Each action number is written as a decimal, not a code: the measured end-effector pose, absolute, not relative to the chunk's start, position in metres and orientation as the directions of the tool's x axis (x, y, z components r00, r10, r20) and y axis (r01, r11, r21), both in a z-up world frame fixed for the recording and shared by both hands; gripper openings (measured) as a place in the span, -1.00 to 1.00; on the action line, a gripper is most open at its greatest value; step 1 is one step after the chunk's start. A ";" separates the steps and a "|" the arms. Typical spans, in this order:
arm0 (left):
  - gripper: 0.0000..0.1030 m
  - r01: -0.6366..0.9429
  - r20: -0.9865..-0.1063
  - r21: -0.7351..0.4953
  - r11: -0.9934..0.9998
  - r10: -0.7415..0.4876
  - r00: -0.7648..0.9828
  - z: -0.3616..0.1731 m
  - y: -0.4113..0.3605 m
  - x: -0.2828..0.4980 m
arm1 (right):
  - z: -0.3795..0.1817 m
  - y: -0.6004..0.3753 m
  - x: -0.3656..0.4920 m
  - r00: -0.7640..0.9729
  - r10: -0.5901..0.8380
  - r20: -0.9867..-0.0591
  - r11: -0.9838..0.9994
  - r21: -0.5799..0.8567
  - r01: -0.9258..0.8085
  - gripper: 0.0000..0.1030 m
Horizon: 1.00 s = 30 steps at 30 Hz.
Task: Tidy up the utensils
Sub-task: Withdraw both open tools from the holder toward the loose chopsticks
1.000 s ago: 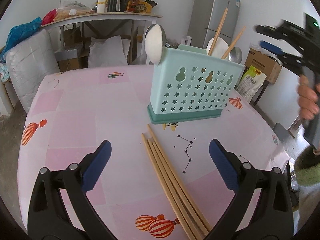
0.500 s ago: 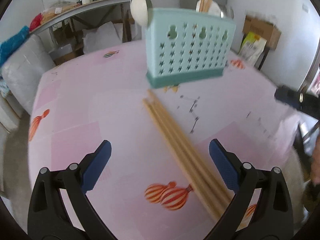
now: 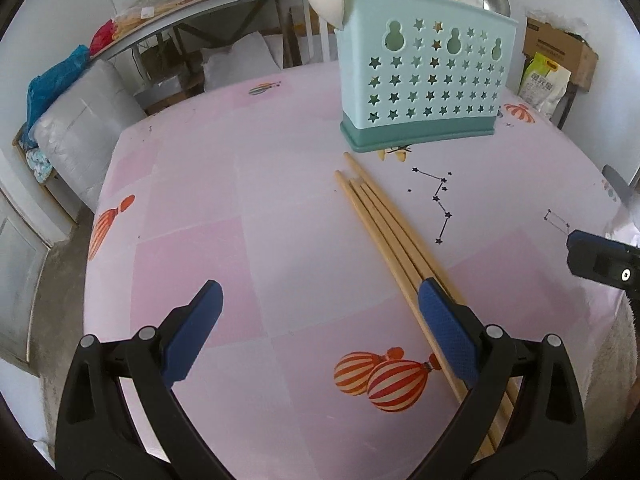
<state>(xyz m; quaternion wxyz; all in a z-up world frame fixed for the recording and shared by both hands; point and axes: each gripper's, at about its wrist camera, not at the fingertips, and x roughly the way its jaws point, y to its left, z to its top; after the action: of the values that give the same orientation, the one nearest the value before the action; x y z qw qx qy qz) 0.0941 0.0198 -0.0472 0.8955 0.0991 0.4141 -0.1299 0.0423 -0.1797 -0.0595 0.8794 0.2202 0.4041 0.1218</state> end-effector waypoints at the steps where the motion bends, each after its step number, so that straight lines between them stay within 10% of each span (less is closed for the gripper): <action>1: 0.83 0.314 -0.766 0.069 0.947 -0.151 0.624 -0.047 0.019 0.094 | -0.059 -0.180 0.042 0.643 0.392 -0.658 0.874 0.485 -0.035 -0.04; 30: 0.83 0.292 -0.781 0.070 0.954 -0.129 0.611 -0.053 0.014 0.105 | -0.062 -0.171 0.046 0.629 0.392 -0.671 0.879 0.474 -0.043 -0.04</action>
<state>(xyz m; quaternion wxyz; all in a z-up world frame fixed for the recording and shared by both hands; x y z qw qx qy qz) 0.1047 0.0138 -0.0531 0.8924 0.0955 0.4249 -0.1179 0.0456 -0.1714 -0.0616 0.8772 0.2120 0.4125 0.1240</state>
